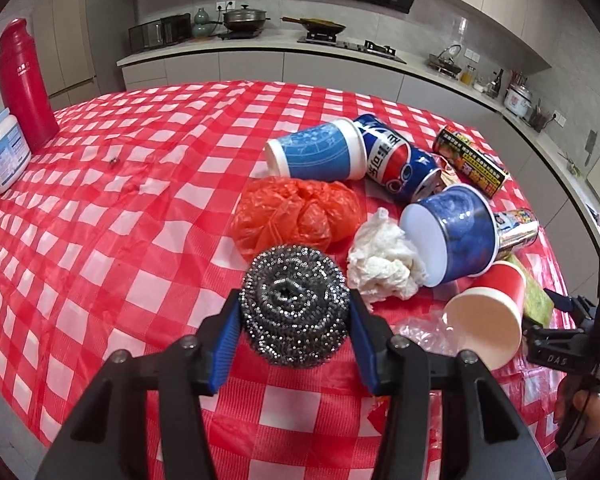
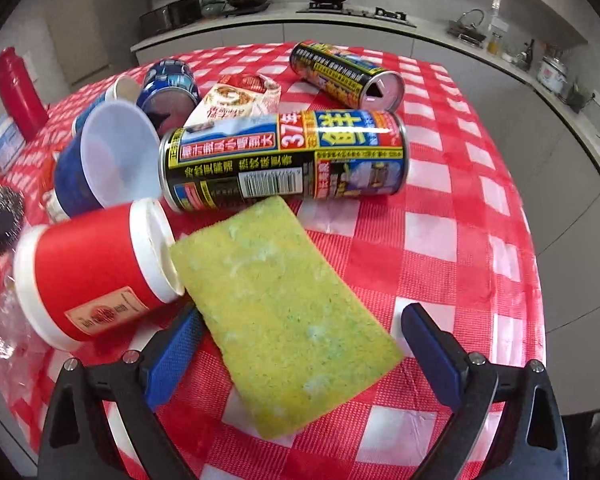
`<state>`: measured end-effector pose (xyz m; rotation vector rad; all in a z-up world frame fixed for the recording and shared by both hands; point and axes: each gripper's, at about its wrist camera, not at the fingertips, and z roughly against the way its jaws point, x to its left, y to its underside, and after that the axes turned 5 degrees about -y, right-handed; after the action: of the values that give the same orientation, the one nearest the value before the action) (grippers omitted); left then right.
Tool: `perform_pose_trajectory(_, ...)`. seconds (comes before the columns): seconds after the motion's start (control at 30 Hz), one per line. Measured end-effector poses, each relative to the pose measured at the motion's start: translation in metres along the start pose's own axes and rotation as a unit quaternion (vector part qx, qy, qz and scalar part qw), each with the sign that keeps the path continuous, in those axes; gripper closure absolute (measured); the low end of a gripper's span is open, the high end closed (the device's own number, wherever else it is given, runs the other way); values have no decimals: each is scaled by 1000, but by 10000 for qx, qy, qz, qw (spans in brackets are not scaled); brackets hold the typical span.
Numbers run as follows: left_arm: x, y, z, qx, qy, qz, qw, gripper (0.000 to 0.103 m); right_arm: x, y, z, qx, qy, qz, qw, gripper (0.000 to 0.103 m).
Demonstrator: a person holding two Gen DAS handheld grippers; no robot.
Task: Collect trash
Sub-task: 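Close the left tool on the steel wool while the right tool grasps the sponge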
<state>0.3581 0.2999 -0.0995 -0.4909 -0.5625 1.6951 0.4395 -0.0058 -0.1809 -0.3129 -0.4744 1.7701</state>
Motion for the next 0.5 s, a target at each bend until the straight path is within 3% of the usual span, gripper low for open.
perform_pose_trajectory(0.07,-1,2,3,-12,-26,21,10000,51,1,0,4,-68,-84,90,9999,23)
perform_pose_trajectory(0.23,-1,5,8,-49,-60,86,9999,51,-1,2,11,-108,-177,79,9998,43)
perform_pose_trajectory(0.5,-9,6,26,-235,-72,120,9996,51,-9,11,28,-192,-514,-177,9983,54)
